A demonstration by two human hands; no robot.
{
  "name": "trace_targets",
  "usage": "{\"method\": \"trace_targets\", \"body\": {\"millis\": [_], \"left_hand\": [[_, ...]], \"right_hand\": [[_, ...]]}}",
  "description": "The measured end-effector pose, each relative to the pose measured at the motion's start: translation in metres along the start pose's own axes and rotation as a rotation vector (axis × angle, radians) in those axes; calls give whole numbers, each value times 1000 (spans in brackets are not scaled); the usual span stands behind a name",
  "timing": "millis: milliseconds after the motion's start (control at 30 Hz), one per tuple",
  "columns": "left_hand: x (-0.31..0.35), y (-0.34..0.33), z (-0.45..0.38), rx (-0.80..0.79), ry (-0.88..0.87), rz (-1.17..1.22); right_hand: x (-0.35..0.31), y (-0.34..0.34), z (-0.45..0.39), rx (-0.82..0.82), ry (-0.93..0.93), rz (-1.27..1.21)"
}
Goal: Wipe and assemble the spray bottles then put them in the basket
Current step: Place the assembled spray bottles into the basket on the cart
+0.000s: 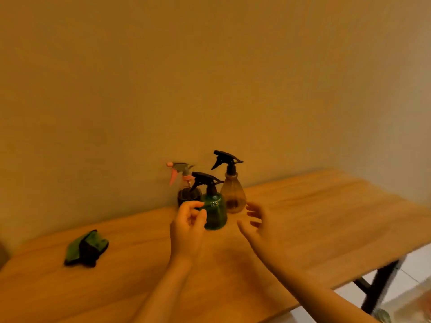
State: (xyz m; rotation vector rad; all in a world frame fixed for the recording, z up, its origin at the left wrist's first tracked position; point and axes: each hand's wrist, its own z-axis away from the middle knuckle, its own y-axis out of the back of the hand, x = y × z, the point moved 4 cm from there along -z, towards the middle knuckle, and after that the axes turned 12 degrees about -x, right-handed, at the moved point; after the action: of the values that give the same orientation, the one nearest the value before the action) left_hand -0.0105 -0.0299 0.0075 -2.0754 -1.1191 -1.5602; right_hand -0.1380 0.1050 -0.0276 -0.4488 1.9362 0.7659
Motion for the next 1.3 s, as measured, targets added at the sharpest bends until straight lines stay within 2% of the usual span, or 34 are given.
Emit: {"method": "trace_targets", "body": {"millis": [167,267,567,667,767,867,1100,1300], "left_hand": [[-34,45,-30,57,84,-101],[-49,59,-48,64,103,-153],[-78,68,-102,144,139,-276],[-99,60,-122,117,254,-310],[-118,44,-134,1,403,-220],[-121,24,-135,-114,347,-13],[-118,13,-126,50,288,128],[-114,16,-101,59,311,117]], "right_hand": [[28,-62,-58,-40,-82,126],[33,-76,-79,-48,-56,177],[59,-65,-77,-89,48,162],[65,-56,-64,-114,50,134],[69,-50,-54,-92,73,131],[73,-48,-51,-66,92,137],[68,-46,-49,-55,86,168],[67,-47,-45,-48,87,177]]}}
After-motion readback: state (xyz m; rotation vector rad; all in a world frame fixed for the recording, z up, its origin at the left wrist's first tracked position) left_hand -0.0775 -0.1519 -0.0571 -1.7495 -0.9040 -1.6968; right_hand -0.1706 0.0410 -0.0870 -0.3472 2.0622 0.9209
